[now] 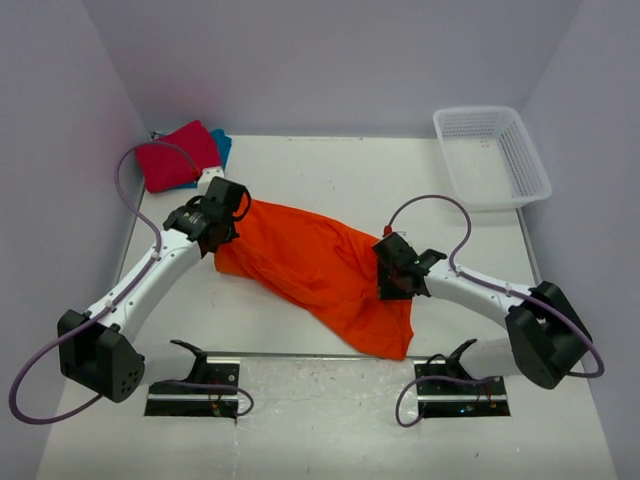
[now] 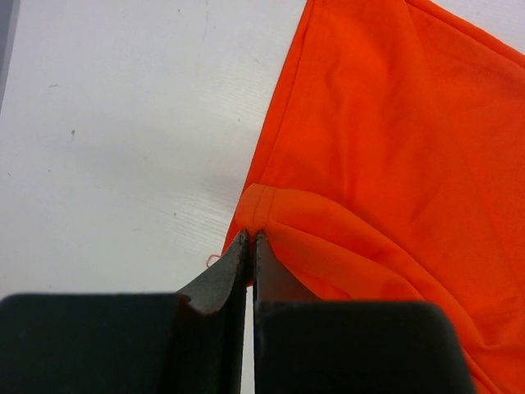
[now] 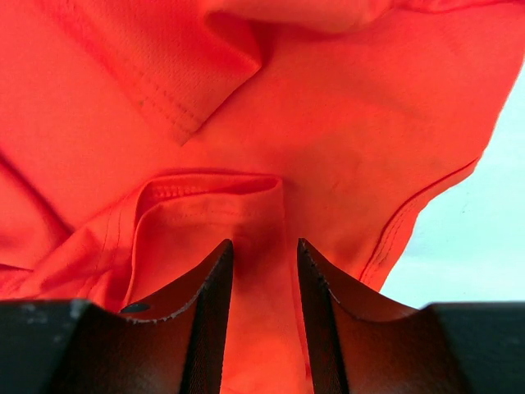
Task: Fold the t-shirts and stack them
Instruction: Flatten out the tshirt
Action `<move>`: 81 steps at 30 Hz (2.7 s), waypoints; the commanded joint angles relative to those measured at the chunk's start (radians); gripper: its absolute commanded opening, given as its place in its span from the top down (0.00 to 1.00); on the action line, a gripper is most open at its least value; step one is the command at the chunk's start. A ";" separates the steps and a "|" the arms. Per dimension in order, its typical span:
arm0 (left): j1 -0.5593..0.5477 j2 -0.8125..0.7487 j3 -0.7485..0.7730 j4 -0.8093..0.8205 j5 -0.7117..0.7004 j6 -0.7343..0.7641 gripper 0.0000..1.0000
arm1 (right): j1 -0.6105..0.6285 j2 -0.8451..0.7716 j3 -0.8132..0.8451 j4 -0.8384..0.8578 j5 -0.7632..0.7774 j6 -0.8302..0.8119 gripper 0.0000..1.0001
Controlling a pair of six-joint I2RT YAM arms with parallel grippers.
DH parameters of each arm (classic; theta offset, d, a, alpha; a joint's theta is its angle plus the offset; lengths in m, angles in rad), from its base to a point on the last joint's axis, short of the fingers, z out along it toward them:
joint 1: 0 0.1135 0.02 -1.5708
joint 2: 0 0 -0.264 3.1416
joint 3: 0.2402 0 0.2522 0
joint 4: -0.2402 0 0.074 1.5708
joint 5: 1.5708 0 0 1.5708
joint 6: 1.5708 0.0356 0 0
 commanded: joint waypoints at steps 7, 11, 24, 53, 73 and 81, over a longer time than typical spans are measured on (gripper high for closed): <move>0.006 -0.044 -0.028 0.056 0.040 0.052 1.00 | -0.037 0.056 0.084 0.037 0.029 0.001 0.63; 0.006 -0.050 -0.023 0.061 0.037 0.060 1.00 | -0.035 0.062 0.078 0.054 -0.011 0.004 0.64; 0.006 -0.064 -0.012 0.053 0.045 0.071 1.00 | -0.037 0.073 0.048 0.072 -0.011 0.026 0.66; 0.012 -0.035 0.038 0.087 0.145 0.123 1.00 | -0.035 -0.087 0.433 -0.170 0.283 -0.115 1.00; 0.024 -0.090 0.794 -0.283 -0.087 0.197 1.00 | -0.153 -0.213 1.367 -0.333 0.394 -0.594 1.00; 0.024 -0.150 1.012 -0.248 -0.081 0.279 1.00 | -0.155 -0.288 1.548 -0.371 0.155 -0.635 1.00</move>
